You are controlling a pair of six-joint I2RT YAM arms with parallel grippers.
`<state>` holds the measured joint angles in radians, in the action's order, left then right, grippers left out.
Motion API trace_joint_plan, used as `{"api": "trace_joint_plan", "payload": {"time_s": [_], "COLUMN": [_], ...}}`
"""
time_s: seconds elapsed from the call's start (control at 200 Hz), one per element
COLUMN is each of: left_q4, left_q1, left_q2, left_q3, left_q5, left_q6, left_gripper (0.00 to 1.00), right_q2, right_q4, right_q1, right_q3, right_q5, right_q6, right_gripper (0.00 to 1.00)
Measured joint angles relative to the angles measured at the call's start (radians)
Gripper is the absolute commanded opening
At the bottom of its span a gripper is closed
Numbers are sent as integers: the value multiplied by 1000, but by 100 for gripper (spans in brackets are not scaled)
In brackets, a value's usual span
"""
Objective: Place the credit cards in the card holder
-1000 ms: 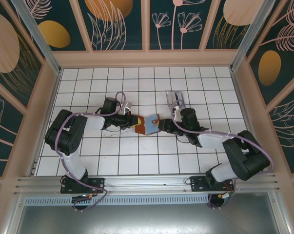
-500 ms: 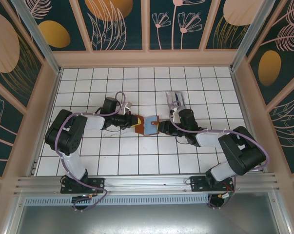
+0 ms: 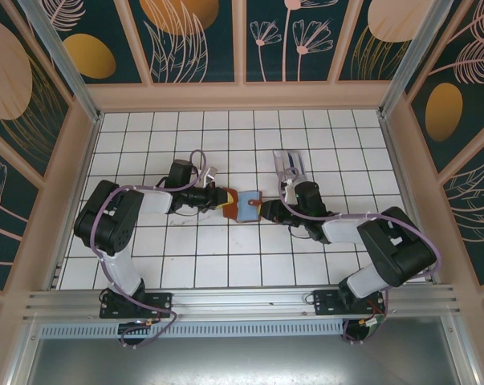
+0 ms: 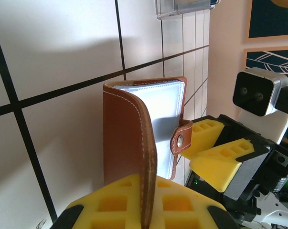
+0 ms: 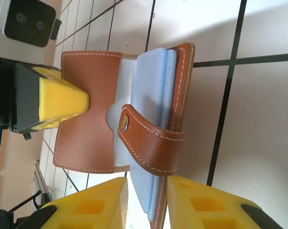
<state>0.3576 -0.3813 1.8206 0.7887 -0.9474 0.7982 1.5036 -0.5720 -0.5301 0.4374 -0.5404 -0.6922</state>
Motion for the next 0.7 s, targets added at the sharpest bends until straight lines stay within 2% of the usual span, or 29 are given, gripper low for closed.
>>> {"api": "trace_joint_plan", "payload": {"time_s": [0.606,0.701], "left_q4": [6,5], "left_q1": [2,2], "left_q2": [-24,-24], "left_q3": [-18,-18], "left_q5": [-26,-33], "left_q6": [0,-1], "left_gripper": [0,0], "right_q2": [17,17], "right_q4": [-50,-60], "right_q1": [9,18], "right_q3": [-43,-56], "right_q5": [-10,-11], "right_q6": [-51,-63], "right_gripper": [34,37]}}
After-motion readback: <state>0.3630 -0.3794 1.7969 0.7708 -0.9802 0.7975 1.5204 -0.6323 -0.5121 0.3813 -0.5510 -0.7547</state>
